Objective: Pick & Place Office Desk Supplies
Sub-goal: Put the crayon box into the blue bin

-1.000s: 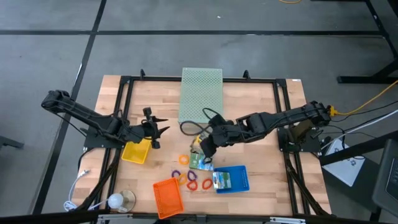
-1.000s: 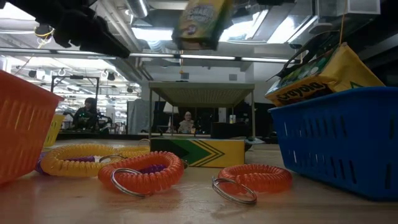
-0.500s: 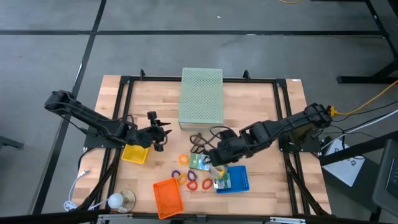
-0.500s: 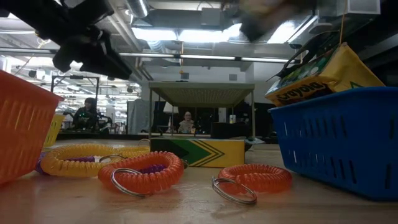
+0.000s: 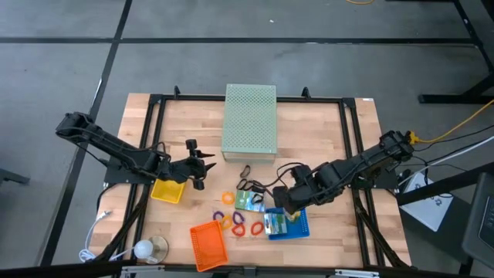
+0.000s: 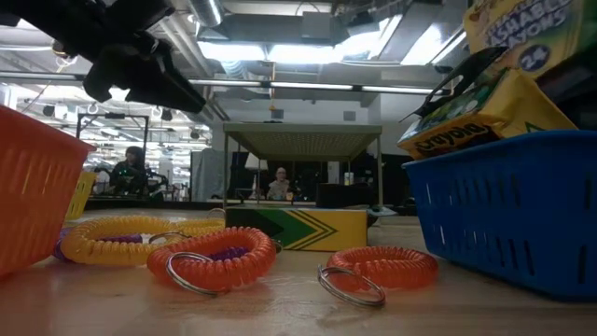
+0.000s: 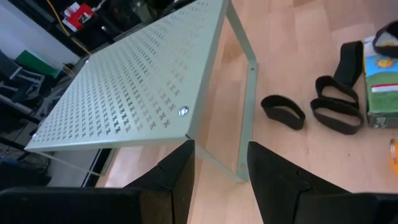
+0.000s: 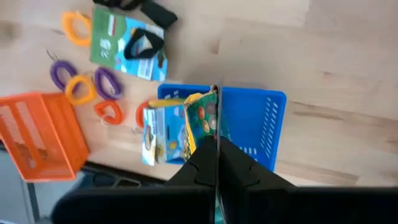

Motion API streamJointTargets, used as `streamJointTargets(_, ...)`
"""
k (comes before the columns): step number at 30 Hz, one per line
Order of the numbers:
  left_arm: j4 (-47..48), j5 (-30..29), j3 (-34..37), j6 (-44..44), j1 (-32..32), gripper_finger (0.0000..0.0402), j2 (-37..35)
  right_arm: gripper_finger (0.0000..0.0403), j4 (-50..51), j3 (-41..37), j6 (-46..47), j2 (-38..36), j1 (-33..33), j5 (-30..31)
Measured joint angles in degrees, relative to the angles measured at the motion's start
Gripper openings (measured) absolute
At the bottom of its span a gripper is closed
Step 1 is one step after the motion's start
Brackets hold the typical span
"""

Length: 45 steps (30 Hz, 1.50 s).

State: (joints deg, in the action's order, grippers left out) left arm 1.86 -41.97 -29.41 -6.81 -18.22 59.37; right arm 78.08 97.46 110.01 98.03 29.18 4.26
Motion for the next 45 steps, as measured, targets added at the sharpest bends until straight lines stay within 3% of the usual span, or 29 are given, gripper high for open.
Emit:
streamJointTargets(8,-0.5,0.0,0.0,0.0,0.0,0.0143,0.0,0.0002,-1.8,-3.1,7.4,0.3,3.0,2.2)
streamJointTargets(14,-0.4,0.1,0.0,0.0,0.0,0.0143,0.0,0.0002,-8.6,-7.8,10.9,0.3,4.1,3.3)
streamJointTargets(27,-0.5,0.1,0.0,0.2,0.0,0.0143,0.0,0.0002,-11.4,-10.9,11.0,0.3,4.1,5.7)
streamJointTargets(45,-0.4,0.1,0.0,0.2,0.0,0.0143,0.0,0.0002,-16.4,-10.9,9.0,4.3,4.1,4.1)
